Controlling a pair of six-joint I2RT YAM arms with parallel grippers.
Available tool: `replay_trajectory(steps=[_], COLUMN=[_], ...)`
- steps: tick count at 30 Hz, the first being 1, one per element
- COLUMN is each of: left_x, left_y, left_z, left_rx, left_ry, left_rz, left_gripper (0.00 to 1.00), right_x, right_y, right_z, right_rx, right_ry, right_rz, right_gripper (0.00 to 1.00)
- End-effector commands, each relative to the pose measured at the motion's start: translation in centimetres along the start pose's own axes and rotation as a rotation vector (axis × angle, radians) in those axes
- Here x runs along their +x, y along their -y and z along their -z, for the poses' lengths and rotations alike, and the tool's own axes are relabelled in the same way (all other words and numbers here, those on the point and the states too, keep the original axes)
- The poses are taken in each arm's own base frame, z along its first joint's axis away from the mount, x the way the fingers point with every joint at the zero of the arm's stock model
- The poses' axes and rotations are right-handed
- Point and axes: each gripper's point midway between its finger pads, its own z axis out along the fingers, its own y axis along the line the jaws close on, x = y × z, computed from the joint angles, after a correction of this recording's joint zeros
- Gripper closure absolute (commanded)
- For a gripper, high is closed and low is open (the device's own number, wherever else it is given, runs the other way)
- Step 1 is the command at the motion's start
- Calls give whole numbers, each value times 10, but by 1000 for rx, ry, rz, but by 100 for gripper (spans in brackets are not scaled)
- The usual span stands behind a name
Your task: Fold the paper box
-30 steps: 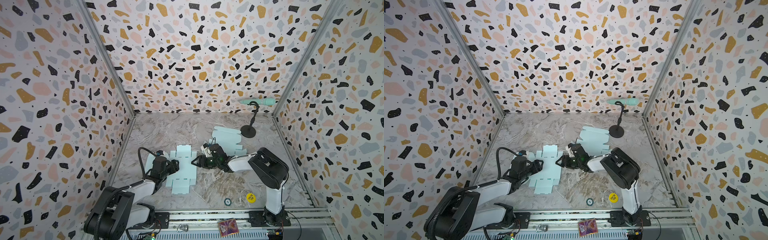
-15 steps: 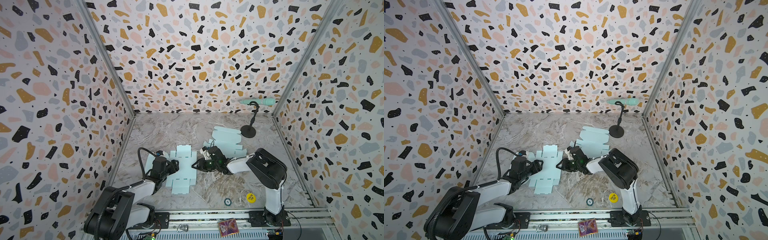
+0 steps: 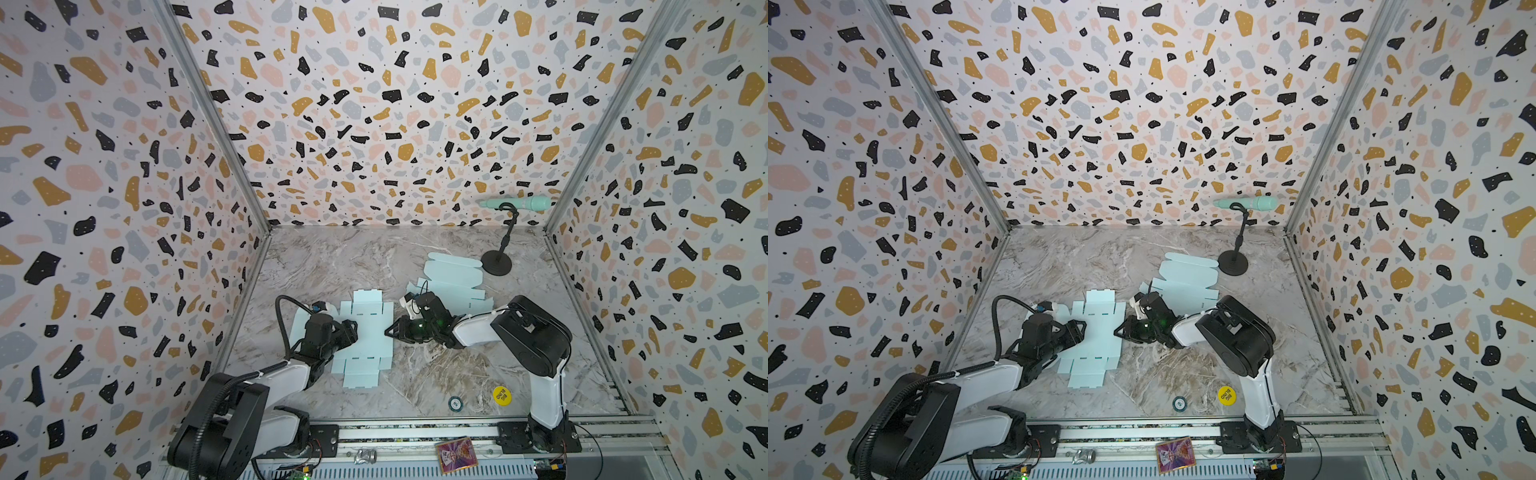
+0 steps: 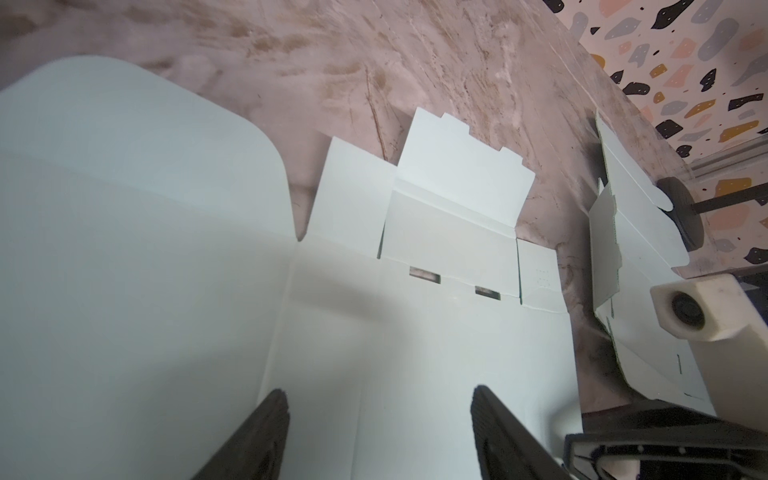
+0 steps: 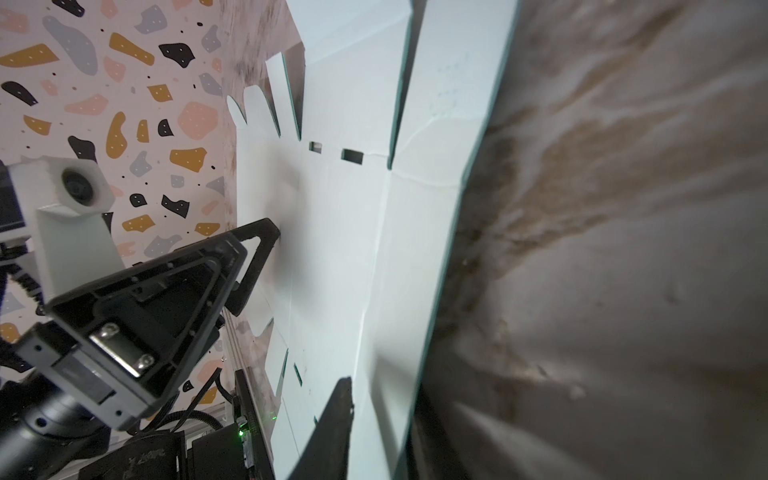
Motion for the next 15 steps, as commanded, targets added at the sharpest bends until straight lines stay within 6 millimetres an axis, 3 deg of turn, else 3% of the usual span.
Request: replay_trajectory(steps=[1, 11, 15], left_x=[27, 27, 12], left_y=[-15, -13, 1], left_z=[0, 2, 12], left_rx=[-38, -27, 7], left_ry=[-86, -84, -47], left_rz=[17, 14, -2], left_gripper=[29, 29, 29], right_x=[-11, -14, -24], right_y=[-11, -10, -11], right_z=[-2, 1, 11], right_rx=[-23, -10, 102], right_ry=[22, 36, 34], right_rz=[22, 40, 140], right_gripper=[75, 92, 95])
